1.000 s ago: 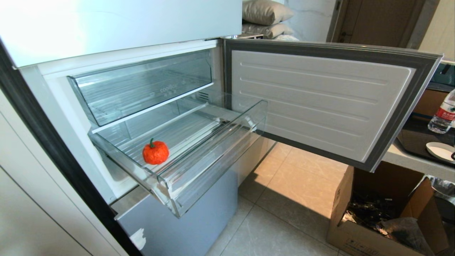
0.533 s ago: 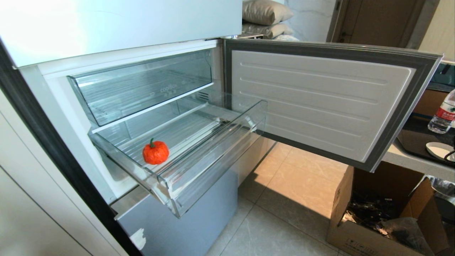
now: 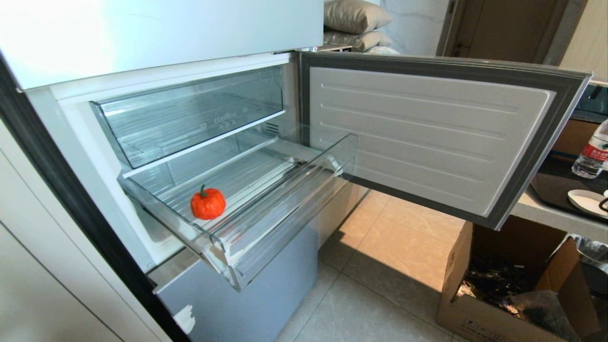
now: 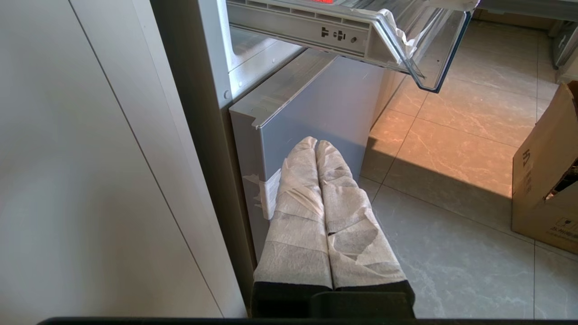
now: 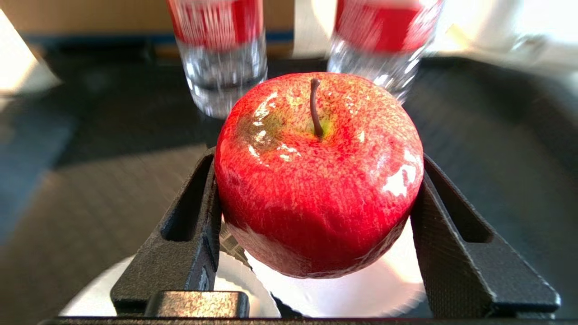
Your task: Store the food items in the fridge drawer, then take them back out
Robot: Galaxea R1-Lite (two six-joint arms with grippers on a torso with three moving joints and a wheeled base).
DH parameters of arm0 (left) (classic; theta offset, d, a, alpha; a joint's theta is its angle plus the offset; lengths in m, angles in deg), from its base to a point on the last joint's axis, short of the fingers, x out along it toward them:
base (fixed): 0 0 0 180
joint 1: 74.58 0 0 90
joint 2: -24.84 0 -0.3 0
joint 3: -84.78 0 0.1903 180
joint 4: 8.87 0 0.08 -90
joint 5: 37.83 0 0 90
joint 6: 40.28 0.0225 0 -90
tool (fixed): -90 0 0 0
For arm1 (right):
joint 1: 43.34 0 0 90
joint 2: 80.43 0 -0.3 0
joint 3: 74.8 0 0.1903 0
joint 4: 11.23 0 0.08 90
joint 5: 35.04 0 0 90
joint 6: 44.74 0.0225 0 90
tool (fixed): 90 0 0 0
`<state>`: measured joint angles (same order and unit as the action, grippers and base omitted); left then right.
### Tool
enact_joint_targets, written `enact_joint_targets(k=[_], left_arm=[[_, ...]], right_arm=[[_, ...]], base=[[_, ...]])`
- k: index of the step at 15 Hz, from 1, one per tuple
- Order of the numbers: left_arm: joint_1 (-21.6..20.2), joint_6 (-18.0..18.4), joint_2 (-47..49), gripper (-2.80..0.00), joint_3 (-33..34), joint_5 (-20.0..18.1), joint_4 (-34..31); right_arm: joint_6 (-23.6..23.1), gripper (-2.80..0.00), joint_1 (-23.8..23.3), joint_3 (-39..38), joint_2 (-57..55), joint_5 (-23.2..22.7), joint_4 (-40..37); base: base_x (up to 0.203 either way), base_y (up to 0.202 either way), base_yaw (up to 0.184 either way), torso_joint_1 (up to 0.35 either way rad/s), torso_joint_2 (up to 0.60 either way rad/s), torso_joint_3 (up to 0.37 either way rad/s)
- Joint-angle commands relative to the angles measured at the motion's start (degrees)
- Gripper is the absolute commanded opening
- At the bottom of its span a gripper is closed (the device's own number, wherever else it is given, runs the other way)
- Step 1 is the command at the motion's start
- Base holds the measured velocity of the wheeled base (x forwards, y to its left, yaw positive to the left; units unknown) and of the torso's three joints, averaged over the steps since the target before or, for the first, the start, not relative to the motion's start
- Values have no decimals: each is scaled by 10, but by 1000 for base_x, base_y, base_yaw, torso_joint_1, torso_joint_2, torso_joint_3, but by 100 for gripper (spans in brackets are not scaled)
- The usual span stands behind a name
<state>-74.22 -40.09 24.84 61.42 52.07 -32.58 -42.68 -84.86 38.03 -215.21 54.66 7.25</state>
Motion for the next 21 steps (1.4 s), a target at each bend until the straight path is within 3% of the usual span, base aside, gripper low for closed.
enact_joint_targets(k=[1,4,8,12,14,17,19,21], left_arm=[[0,0,0,-280,0,0,0],[0,0,0,-280,0,0,0],[0,0,0,-280,0,0,0],[0,0,0,-280,0,0,0],[0,0,0,-280,0,0,0],[0,0,0,-280,0,0,0],[0,0,0,-280,0,0,0],[0,0,0,-280,0,0,0]], right_arm=[[2,-280,-5,-35,70,1,3],[26,-280,-22,-143,192,-1,3],[38,-280,-38,-348,387,-15,3],[12,-280,-15,-578,595,-91,-1],[-18,-280,54,-695,680,-110,-9],[-43,-280,253,-827,798,-86,-50],[-43,-280,349,-862,920,-41,-141],[-44,-280,406,-877,1048,-15,-239]], base=[[0,0,0,0,0,0],[0,0,0,0,0,0],[0,0,0,0,0,0],[0,0,0,0,0,0],[0,0,0,0,0,0],[0,0,0,0,0,0],[0,0,0,0,0,0],[0,0,0,0,0,0]])
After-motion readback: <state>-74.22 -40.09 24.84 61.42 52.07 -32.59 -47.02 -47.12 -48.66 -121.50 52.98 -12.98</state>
